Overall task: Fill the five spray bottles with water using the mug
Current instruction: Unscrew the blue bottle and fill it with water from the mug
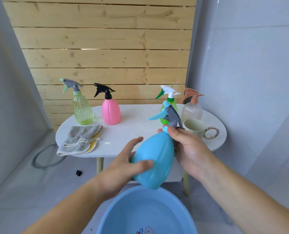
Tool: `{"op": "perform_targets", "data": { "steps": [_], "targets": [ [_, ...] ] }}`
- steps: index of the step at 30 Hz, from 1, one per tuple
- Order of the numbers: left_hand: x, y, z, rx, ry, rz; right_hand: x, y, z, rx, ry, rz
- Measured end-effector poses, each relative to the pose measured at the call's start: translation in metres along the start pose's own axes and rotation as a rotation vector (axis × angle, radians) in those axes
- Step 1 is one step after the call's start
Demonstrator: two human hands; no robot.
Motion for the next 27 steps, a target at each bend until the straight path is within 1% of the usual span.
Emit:
{"op": "perform_targets", "data": {
  "steps": [1,2,3,6,7,11,13,16,18,20,21,23,26,27],
  "targets": [
    [-0.005,0.0,-0.001,-0.039,0.087,0.123,-0.001,0.0,0.001,0.02,-0.019,0.014],
    [-0.01,-0.001,-0.001,-0.058,0.115,0.191,-0.001,-0.001,0.001,0.036,-0.029,0.019],
    [-0.013,-0.004,0.0,-0.067,0.089,0.209,-0.001,-0.001,0.0,0.047,-0.032,0.017],
    [-0.015,-0.013,0.004,-0.085,-0.119,0.107,-0.001,-0.002,-0.007,0.057,0.018,0.014],
    [-0.014,-0.016,0.006,-0.09,-0.13,0.101,0.0,-0.002,-0.009,0.056,0.045,0.018],
    [-0.011,-0.022,0.015,-0.144,0.155,0.186,-0.001,-0.005,-0.009,0.051,0.087,0.008],
    [-0.008,-0.023,0.015,-0.166,0.207,0.181,-0.002,-0.007,-0.008,0.057,0.062,0.002],
    [-0.004,-0.024,0.013,-0.183,0.216,0.141,-0.003,-0.01,-0.007,0.059,0.03,-0.013],
    [-0.001,-0.022,0.011,-0.191,0.272,0.149,-0.005,-0.011,-0.006,0.073,-0.023,-0.028],
    [0.001,-0.023,0.011,-0.243,0.367,0.154,-0.006,-0.011,-0.005,0.088,-0.05,-0.007],
    [0.001,-0.021,0.011,-0.277,0.385,0.127,-0.007,-0.01,-0.004,0.089,-0.037,0.008],
    [0.003,-0.022,0.013,-0.288,0.355,0.081,-0.008,-0.01,-0.006,0.073,0.01,0.012],
    [0.006,-0.025,0.016,-0.152,0.187,0.056,-0.009,-0.01,-0.01,0.016,0.135,-0.032],
    [0.006,-0.026,0.016,-0.111,0.136,0.023,-0.009,-0.009,-0.011,0.002,0.171,-0.046]
  ]
}}
Point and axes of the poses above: each hand's wrist, its own y-axis away from the middle knuckle, its own x-axis out of the palm, z = x × y, the point moved 1 cm from there along -y, towards the middle knuckle, and after that the axes turned 15 degrees about -x, right-handed, at the moved point
